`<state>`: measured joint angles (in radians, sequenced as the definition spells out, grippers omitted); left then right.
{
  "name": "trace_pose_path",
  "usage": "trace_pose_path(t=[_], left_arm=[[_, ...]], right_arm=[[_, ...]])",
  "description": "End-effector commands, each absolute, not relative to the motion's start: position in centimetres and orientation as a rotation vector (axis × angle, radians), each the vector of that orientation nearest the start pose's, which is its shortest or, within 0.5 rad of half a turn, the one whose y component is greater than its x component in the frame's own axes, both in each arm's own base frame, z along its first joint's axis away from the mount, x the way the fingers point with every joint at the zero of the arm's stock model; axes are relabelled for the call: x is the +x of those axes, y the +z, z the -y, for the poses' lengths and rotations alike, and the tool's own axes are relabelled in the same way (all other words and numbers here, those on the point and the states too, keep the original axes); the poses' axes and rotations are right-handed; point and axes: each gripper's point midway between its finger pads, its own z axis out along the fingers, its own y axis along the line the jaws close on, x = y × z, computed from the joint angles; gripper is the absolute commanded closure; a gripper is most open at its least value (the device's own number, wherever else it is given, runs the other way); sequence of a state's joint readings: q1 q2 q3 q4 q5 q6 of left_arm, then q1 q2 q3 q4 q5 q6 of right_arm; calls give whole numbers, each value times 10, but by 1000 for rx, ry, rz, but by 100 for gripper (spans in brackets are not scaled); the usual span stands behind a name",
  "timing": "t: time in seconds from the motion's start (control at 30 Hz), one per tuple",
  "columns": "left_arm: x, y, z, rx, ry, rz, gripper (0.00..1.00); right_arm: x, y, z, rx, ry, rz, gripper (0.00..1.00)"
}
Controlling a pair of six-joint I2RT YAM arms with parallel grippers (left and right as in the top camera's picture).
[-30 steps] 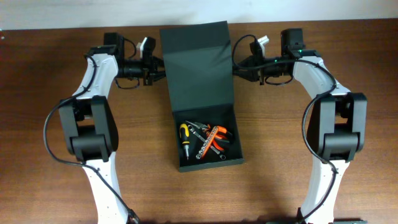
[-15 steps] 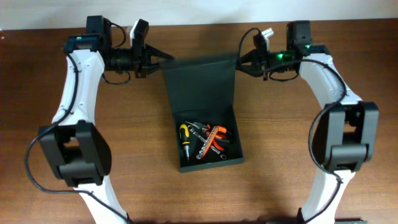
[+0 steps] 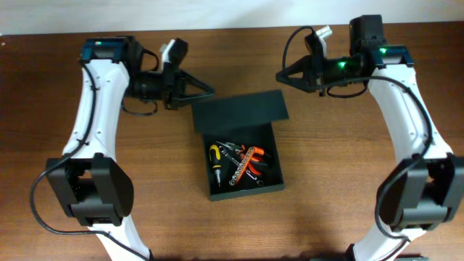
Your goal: Pack container
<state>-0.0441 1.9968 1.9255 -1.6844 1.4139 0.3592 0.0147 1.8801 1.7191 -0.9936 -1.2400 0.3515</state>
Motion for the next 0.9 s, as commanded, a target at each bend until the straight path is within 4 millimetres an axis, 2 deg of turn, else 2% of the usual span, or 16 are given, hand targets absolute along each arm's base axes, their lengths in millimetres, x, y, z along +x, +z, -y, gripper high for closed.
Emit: trace_pose_path(t=[0.0,0.1,0.3,0.4,0.5,0.57,0.6,0.63,0.67,0.77,0.87], left_arm=[[326,319,204,474,-1970,-2253,98],[317,324,212,525,-1963,-2249,98],[315,299,205,595,-1772,-2397,98],[321,283,198,649,-1630,-2453,98],[334,259,186,690,-1407,-2544,98],[348,236,168,630,-1169,-2680,98],[358,221,152,548,-986,-2775,98],[372,201,121,400,-671,-2892,98],[376,195,105,329,-520,-2932,98],[376,186,75,193,-269,-2998,98],[368,184,64,151,-179,-3043,98]], right_arm=[[394,279,-164,-42,1609,-2434,96],[390,283,-161,-40,1554,-2447,96],[375,290,-153,-43,1435,-2484,96],[368,279,-141,10,1276,-2569,96],[355,263,-123,28,1077,-2675,96],[342,251,-109,39,941,-2761,96],[334,244,-101,43,863,-2816,96],[319,234,-89,41,758,-2906,96],[309,230,-84,41,708,-2956,96],[285,221,-68,47,578,-3081,96],[269,216,-53,68,446,-3172,96]])
